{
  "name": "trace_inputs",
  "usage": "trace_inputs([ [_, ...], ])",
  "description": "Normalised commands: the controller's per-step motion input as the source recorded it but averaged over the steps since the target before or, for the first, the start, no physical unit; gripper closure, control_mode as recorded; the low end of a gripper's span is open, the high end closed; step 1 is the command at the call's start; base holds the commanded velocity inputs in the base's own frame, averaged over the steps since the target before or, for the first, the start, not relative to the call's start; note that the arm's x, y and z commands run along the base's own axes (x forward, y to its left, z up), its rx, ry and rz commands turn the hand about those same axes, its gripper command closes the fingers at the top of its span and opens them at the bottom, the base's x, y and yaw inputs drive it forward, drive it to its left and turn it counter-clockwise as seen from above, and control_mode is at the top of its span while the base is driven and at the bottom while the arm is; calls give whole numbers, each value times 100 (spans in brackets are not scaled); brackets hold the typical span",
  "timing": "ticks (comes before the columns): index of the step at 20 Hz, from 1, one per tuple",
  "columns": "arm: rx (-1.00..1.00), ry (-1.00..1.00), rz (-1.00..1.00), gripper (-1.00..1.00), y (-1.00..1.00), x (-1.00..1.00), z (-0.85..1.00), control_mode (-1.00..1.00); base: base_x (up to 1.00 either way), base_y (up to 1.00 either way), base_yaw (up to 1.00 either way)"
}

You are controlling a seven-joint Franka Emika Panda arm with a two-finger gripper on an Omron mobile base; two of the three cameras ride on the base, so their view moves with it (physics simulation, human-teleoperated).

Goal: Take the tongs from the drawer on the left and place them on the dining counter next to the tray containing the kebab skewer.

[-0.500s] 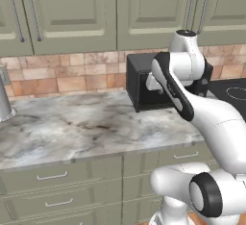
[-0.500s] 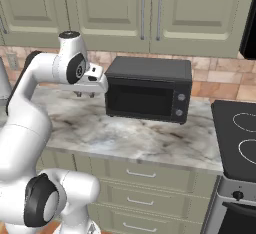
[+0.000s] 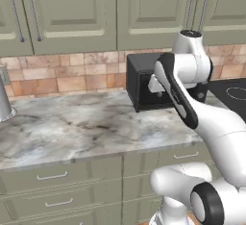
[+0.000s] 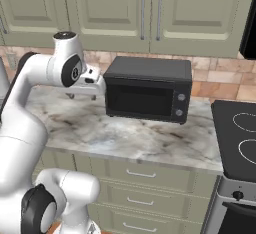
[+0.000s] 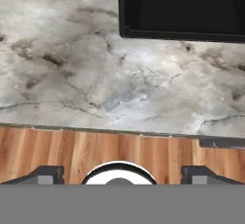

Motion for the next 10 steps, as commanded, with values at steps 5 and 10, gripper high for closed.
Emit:
trace_inputs([
  [5,-13,-3,9,-100,35,-45,-6,-100,0,0,0],
  [10,-19,-3,15,-100,52,-44,-5,-100,0,0,0],
])
